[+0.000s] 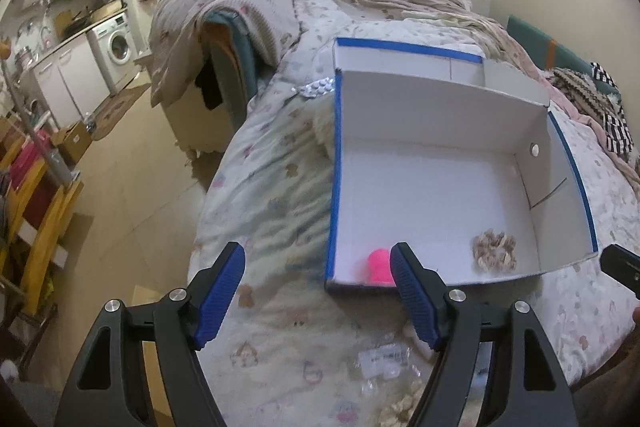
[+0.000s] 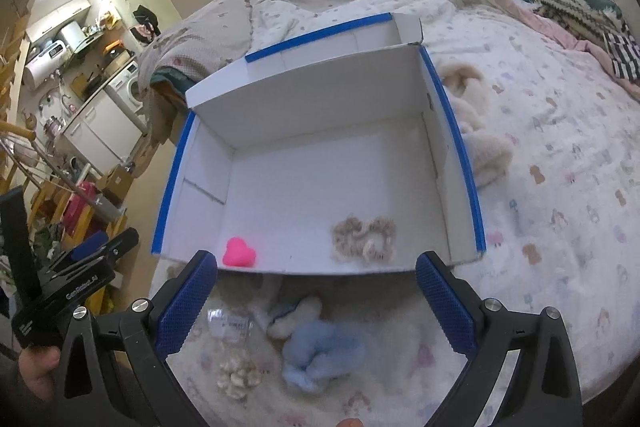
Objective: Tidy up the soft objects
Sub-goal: 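Withdraw both tools from the box toward the remaining items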
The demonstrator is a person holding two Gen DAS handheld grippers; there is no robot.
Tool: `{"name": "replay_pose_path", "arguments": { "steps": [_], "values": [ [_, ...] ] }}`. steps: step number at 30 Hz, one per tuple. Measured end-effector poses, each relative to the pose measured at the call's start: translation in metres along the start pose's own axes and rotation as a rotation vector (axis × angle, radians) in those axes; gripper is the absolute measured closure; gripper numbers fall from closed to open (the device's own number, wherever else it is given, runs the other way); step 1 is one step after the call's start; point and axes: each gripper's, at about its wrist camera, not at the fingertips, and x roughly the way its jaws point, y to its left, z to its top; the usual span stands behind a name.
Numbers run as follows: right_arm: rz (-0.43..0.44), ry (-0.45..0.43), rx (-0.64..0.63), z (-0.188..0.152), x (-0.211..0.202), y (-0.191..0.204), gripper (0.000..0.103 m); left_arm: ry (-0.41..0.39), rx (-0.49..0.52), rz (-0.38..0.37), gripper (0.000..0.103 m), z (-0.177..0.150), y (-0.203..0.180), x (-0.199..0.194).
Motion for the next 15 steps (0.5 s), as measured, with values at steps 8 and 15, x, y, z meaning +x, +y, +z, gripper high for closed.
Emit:
{"name": "replay_pose_path", "arguments": {
  "steps": [8, 15],
  "values": [
    [0.040, 0.014, 0.024, -0.012, -0.012, 0.000, 0.000, 0.028, 0.009, 0.062, 0.030, -0.014, 0.002, -0.022],
    [0.049, 0.023, 0.019, -0.017, -0.015, 0.004, 0.000, 0.021, -0.009, 0.030, 0.030, -0.006, -0.008, -0.039]
  ]
}}
